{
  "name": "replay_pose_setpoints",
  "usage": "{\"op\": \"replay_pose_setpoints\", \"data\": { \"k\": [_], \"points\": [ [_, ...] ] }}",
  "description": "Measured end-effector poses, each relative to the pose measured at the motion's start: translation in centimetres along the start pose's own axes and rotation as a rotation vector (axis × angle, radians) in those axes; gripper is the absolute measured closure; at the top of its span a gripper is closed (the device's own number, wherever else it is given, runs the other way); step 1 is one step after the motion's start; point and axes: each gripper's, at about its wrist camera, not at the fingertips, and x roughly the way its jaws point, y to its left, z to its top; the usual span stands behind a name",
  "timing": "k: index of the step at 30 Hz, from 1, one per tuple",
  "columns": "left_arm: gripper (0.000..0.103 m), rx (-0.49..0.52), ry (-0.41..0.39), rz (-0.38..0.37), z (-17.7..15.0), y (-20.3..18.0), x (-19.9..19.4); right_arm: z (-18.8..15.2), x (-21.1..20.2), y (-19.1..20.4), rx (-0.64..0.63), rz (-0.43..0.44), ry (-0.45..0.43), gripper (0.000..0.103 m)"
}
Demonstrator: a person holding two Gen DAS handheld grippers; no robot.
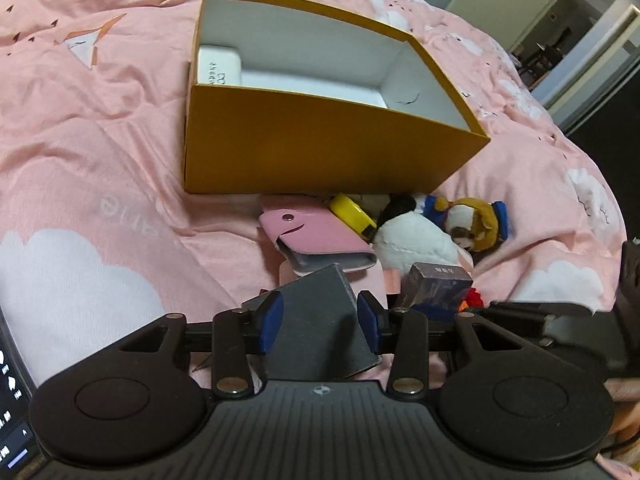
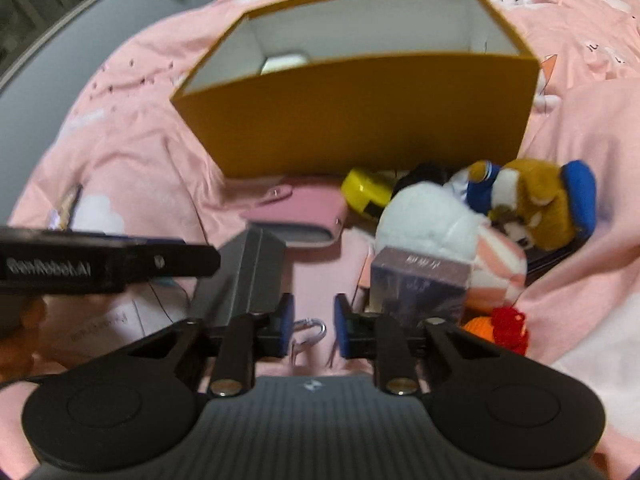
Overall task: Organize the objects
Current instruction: 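Withdraw both tools and grasp the dark grey box with the left tool, then grasp the purple card box with the right tool while the left tool lifts the grey box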
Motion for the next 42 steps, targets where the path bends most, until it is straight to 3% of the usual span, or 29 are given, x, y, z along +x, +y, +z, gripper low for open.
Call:
{"op": "replay_pose_setpoints", "data": {
  "k": [6, 16, 21, 31, 38, 42],
  "points": [
    [0.047, -0.014, -0.012, 0.011, -0.4, -0.3, 0.0, -0.4, 2.0, -0.3, -0.007, 0.010, 0.057, 0.088],
    [0.036, -0.030, -0.054, 0.047, 0.0, -0.3, -1.3, -0.4, -0.3, 2.2, -0.148, 0.100, -0.041, 0.095],
    [0.036, -0.056, -0.027, 0.059, 0.2, -0.1, -0.9, -0.4, -0.2, 3.4, -0.193, 0.187, -0.040, 0.097],
    [0.035, -0.042, 0.024, 0.146, 0.3, -0.1, 0.8, -0.1, 0.7, 4.1, -0.195, 0.247, -0.018, 0.097],
    [0.058, -0.051, 0.004, 0.156, -0.1, 0.7, 0.6, -0.4, 0.4, 3.6, -0.172, 0.189, -0.026, 0.094],
    [0.063, -0.050, -0.010, 0.137, -0.5, 1.0, 0.5, -0.7, -0.6, 2.2, -0.116, 0.097, -0.059, 0.090]
  ]
}}
